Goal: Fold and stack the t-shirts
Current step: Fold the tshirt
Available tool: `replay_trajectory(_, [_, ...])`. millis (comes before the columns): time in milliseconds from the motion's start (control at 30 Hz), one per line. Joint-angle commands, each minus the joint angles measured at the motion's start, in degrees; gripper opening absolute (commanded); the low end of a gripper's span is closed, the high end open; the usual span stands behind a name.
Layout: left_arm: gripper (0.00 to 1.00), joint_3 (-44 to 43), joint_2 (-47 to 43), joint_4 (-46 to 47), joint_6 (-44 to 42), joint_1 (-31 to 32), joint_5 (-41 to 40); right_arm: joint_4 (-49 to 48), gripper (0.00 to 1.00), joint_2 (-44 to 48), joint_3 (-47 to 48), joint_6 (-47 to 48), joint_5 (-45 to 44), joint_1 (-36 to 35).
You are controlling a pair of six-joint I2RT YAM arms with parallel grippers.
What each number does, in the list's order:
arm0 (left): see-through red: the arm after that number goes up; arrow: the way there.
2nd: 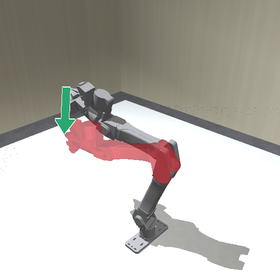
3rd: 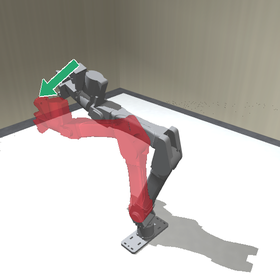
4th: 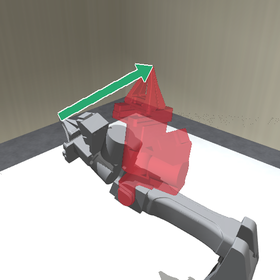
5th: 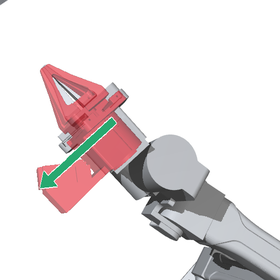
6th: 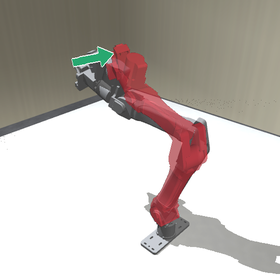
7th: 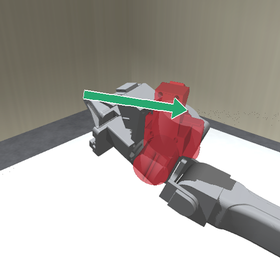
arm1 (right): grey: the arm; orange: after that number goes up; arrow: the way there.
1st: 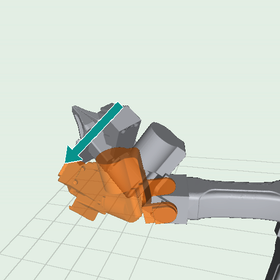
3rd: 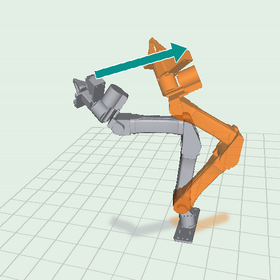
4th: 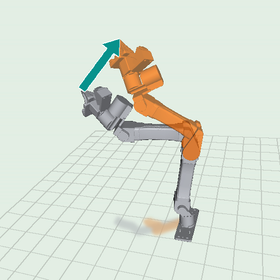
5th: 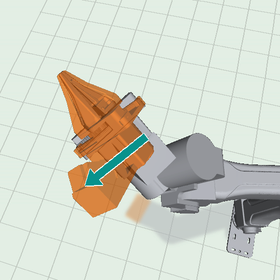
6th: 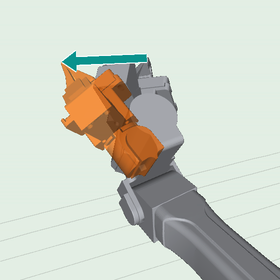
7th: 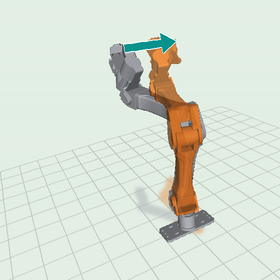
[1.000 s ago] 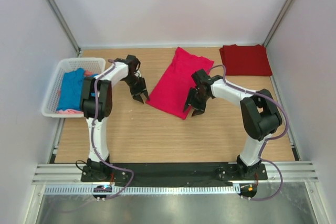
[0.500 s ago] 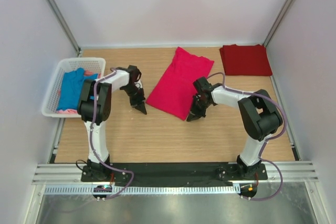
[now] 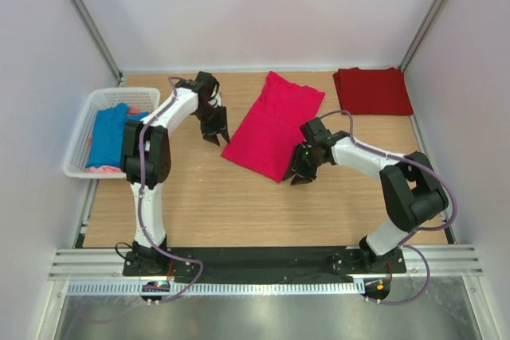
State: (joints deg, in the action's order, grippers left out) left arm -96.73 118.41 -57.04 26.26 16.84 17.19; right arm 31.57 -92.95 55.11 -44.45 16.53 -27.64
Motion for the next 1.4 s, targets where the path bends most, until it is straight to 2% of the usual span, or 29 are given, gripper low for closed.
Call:
replay_trajectory(0, [0.42, -4.95, 5.6, -1.76, -4.2, -0.4, -2.25, -7.29, 0.42, 1.98, -1.93, -4.59, 1.83, -0.14])
replay_trajectory(233, [0.41, -6.63, 8.33, -1.23, -5.17, -0.32, -1.72, -11.27, 0.44, -3.2, -1.42, -7.15, 0.69, -0.49])
replay_trajectory(533, [0.35, -1.54, 7.8, 0.08, -5.17, -0.4, -2.16, -13.2, 0.44, -6.45, -1.41, -7.5, 1.04, -1.63])
replay_trajectory(600, [0.28, -1.18, 7.98, 0.17, -5.08, -0.41, -1.99, -13.29, 0.4, -6.98, -0.98, -7.15, 1.22, -1.63])
replay_trajectory(633, [0.19, -1.18, 8.06, 0.17, -4.91, -0.41, -1.72, -13.29, 0.34, -7.51, -0.88, -7.06, 1.39, -1.54])
replay_trajectory(733, [0.08, -0.83, 7.89, 0.26, -4.47, -0.41, -0.93, -12.24, 0.22, -7.95, -0.01, -6.09, 1.31, -1.63])
replay_trajectory(767, [0.02, -0.66, 7.63, 0.26, -4.2, -0.32, -0.58, -11.02, 0.13, -7.95, 0.17, -5.66, 1.05, -1.63])
replay_trajectory(800, [0.0, -0.22, 7.28, 0.35, -3.85, -0.23, -0.06, -10.14, 0.08, -7.78, 0.26, -4.52, 0.7, -1.54])
replay_trajectory(833, [0.0, 1.35, 6.66, 0.61, -3.5, -0.23, 0.91, -9.26, 0.01, -7.25, 0.52, -3.81, 0.34, -1.45])
replay_trajectory(1000, [0.0, 10.84, -0.88, 3.95, 1.24, 0.65, 4.43, -2.49, 0.01, -3.66, -1.49, -0.91, -0.89, -0.93])
replay_trajectory(1167, [0.02, 21.38, -5.55, 5.18, 4.76, 4.07, 7.6, 1.72, 0.01, 1.53, -5.45, 1.9, -1.24, -0.57])
replay_trajectory(1300, [0.15, 27.37, -10.21, 4.75, 8.19, 4.96, 5.23, 5.25, 0.01, 6.62, -8.69, 3.75, -0.81, -0.66])
replay_trajectory(1367, [0.22, 28.61, -12.84, 4.22, 9.24, 4.96, 4.61, 7.52, 0.07, 8.12, -9.41, 4.37, -0.8, -0.66])
